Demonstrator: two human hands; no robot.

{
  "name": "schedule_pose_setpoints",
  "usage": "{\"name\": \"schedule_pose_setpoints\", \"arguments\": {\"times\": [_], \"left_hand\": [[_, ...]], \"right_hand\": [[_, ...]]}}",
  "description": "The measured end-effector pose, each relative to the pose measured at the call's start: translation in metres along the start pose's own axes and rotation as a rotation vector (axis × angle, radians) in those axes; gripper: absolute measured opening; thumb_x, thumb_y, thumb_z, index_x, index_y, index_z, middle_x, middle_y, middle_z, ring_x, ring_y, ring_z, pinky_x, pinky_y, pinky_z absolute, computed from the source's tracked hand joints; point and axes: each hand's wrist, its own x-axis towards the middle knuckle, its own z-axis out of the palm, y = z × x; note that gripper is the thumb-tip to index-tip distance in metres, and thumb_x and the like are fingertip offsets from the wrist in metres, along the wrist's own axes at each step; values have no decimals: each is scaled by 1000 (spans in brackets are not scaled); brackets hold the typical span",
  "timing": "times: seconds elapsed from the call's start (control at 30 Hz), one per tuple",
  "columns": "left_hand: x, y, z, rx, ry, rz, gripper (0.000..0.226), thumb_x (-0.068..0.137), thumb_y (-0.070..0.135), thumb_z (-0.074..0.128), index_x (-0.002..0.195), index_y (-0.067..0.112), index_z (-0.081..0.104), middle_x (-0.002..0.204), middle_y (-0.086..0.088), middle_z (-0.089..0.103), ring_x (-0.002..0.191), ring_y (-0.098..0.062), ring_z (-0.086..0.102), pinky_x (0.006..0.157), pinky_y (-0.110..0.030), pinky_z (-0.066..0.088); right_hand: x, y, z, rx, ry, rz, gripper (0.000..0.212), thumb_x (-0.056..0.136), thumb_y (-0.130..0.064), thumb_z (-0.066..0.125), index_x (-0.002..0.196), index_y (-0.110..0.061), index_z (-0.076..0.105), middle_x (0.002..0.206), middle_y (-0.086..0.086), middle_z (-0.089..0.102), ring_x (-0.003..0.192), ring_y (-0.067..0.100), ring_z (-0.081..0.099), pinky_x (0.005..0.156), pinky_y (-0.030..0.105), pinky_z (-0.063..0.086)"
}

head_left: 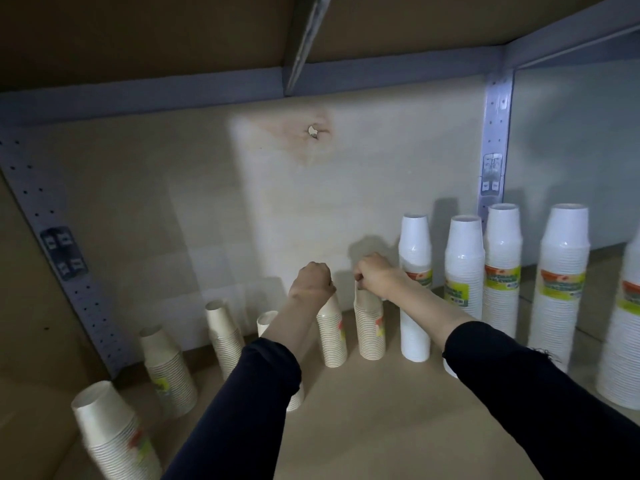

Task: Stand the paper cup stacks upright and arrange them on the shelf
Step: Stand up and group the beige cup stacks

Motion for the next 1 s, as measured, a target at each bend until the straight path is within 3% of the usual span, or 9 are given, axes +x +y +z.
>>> {"name": "schedule_pose_setpoints", "arguments": {"times": [0.33, 0.5, 0.67, 1.0], "left_hand": [[0, -15, -13, -105, -80, 149, 29, 88, 5, 58, 115, 7, 68, 125, -12, 63, 115, -26, 59, 99, -27, 45], [1, -19, -17, -104, -123, 225, 29, 87, 3, 60, 114, 3, 68, 123, -13, 65, 116, -25, 58, 98, -26, 43], [0, -21, -17, -122, -127, 263, 29, 86, -1, 60, 114, 0, 68, 123, -13, 66, 115, -26, 59, 99, -26, 44], [-15, -26, -21, -98, -104, 291, 31, 90, 14, 56, 119, 6, 63, 124, -12, 61, 111, -26, 58, 98, -32, 45]], "right_hand": [[-4, -13, 4, -69, 125, 86, 33, 84, -3, 61, 115, 6, 57, 119, 20, 58, 108, 34, 59, 84, 34, 49], [-8, -7, -8, -16, 68, 87, 38, 80, -12, 68, 114, 3, 60, 120, 19, 61, 110, 31, 60, 87, 31, 49], [-14, 2, -13, 8, 28, 49, 38, 84, -9, 63, 120, 2, 58, 128, 18, 58, 118, 30, 55, 96, 32, 45], [-20, -5, -12, -24, 40, 49, 36, 83, -14, 65, 116, 1, 60, 124, 18, 59, 116, 30, 56, 95, 30, 45]]}}
